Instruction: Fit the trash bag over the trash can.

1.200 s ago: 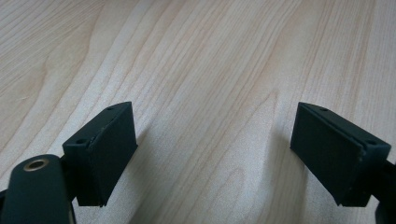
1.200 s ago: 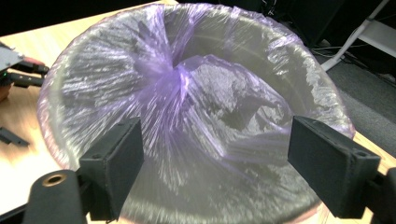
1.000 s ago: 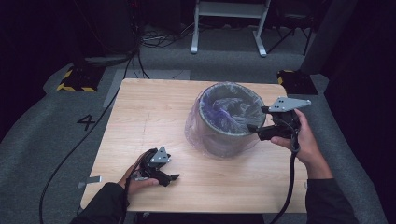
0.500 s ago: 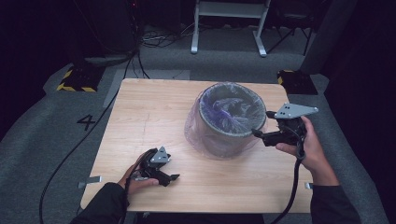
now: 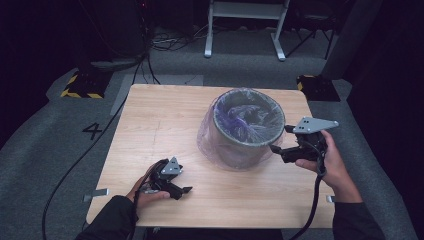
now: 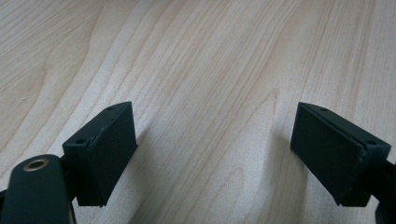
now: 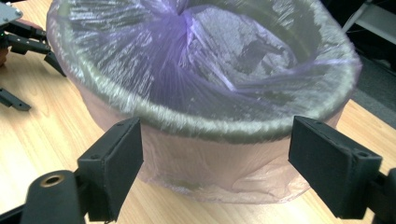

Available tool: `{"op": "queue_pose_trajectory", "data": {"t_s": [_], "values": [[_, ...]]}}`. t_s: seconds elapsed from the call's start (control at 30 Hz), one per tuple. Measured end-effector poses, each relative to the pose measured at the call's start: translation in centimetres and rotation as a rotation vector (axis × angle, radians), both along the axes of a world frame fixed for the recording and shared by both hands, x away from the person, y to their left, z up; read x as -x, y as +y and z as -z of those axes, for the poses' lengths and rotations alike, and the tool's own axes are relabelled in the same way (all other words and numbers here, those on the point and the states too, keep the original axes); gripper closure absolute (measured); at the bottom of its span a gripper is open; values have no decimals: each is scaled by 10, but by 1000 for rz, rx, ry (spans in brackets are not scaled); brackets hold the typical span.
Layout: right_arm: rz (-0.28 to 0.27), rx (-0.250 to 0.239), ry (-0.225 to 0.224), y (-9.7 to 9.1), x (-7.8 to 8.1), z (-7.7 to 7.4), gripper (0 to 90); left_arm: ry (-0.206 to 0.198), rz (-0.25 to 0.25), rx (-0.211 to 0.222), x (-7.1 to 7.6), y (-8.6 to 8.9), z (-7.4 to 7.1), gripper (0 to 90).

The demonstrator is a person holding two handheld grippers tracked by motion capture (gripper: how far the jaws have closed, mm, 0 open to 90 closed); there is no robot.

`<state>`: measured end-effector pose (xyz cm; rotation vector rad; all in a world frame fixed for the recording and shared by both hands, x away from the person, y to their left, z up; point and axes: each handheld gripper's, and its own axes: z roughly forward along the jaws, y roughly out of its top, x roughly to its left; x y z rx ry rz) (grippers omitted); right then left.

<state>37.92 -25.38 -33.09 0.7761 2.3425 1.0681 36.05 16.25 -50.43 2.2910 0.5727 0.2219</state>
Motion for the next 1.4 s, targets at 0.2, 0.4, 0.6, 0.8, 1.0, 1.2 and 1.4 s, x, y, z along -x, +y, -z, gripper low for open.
{"op": "queue_pose_trajectory", "data": {"t_s": [0.2,0.4,0.6,0.8,1.0,1.2,1.4], "values": [[3,23,1,-1,1,8,174,0,0,0,0,0,0,139],[10,46,13,-2,0,16,175,0,0,0,0,0,0,140],[16,61,42,-5,0,29,176,0,0,0,0,0,0,140],[15,82,63,-6,0,41,176,0,0,0,0,0,0,139],[18,102,82,-8,1,52,176,0,0,0,0,0,0,139],[21,129,101,-9,1,63,174,0,0,0,0,0,0,139],[36,145,124,-11,1,75,176,0,0,0,0,0,0,139]]}}
